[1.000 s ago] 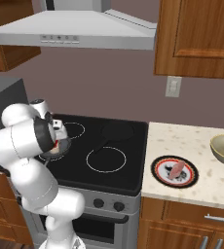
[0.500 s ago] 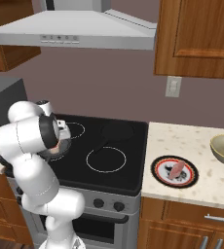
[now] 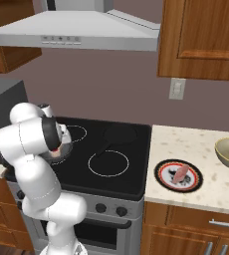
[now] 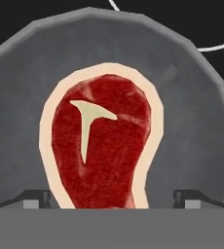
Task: Place one of the steaks on the plate and the other in the bowl. Then place the bowl in the fridge.
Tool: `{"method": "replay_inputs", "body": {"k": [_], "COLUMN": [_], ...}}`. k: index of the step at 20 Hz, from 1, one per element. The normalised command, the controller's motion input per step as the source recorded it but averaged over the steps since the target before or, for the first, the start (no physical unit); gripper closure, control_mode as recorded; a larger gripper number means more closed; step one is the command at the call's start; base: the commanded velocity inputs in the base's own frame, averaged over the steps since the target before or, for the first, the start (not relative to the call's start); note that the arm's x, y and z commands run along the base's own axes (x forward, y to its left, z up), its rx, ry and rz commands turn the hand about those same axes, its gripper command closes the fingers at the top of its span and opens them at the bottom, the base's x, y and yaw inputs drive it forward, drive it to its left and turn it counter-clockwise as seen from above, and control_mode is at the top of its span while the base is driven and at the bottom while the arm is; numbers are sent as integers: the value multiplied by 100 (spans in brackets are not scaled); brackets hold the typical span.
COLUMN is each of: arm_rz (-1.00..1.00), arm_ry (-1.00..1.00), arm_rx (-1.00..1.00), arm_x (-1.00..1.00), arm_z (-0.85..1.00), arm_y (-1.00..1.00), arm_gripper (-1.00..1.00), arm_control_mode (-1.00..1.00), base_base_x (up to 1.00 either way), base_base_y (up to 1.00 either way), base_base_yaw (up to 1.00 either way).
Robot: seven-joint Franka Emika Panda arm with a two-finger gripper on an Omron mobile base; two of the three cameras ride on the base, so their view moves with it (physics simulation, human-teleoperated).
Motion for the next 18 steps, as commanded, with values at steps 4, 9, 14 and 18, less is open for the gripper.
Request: {"method": "replay_inputs", "body": {"k": [4,9,14,18], "arm_rz": [0,0,0,0], "arm_ry": [0,0,0,0], "arm_rx": [0,0,0,0], "arm_x": [3,1,0,0], "arm_z": [-15,-26,-29,-6], "arm_y": [0,0,0,0], "arm_gripper": [-100,-100,-100,-100], "arm_control_mode": [-100,-100,-100,-100], "base_base_x": [0,0,0,0], "base_base_y": [0,0,0,0], "base_base_yaw": [0,0,0,0]}}
